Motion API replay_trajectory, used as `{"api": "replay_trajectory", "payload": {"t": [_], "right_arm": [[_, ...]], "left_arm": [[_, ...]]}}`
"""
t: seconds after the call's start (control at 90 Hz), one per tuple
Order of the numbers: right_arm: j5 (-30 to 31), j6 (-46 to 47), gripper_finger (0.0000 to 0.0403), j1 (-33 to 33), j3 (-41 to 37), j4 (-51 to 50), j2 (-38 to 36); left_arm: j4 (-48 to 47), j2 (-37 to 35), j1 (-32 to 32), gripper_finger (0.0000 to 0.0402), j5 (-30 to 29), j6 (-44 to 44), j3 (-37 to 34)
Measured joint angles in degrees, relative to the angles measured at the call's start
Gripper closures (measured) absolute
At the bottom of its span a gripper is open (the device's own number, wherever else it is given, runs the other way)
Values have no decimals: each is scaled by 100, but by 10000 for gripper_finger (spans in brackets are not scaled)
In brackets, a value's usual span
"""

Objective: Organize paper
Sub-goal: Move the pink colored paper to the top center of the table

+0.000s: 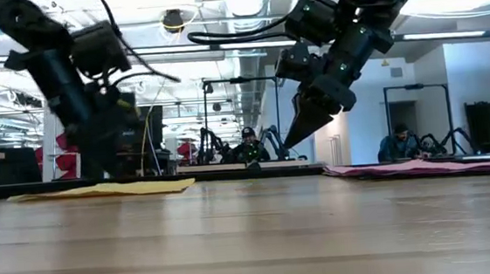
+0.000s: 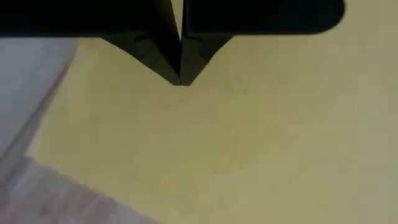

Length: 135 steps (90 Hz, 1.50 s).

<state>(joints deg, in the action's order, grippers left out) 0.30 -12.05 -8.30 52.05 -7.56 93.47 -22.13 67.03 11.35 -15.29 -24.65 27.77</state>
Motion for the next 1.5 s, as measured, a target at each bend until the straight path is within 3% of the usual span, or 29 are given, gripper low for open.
{"api": "replay_trajectory", "payload": {"t": [0.144,0.267,0.567,0.933,1.078,1.222,1.422,1.5], "right_arm": [[16,64,403,228,7,-1037,-460],[422,329,403,562,-233,-1688,-778],[1762,1029,402,1054,-1350,-1401,-1511],[1789,845,320,771,-1624,-838,-948],[1797,861,306,724,-1624,-738,-796],[1800,861,320,656,-1624,-737,-797],[1801,857,389,720,-1568,-819,-841],[1799,817,398,787,-1509,-844,-841]], "left_arm": [[255,-2,-82,401,16,-69,-2],[681,19,-191,401,11,-337,-163],[1666,16,-369,402,5,-668,-566],[1680,16,-367,402,-25,-638,-565],[1672,16,-367,401,-26,-626,-566],[1672,14,-367,401,-24,-626,-564],[1667,14,-369,401,-13,-634,-564],[1666,14,-367,401,16,-639,-564]]}}
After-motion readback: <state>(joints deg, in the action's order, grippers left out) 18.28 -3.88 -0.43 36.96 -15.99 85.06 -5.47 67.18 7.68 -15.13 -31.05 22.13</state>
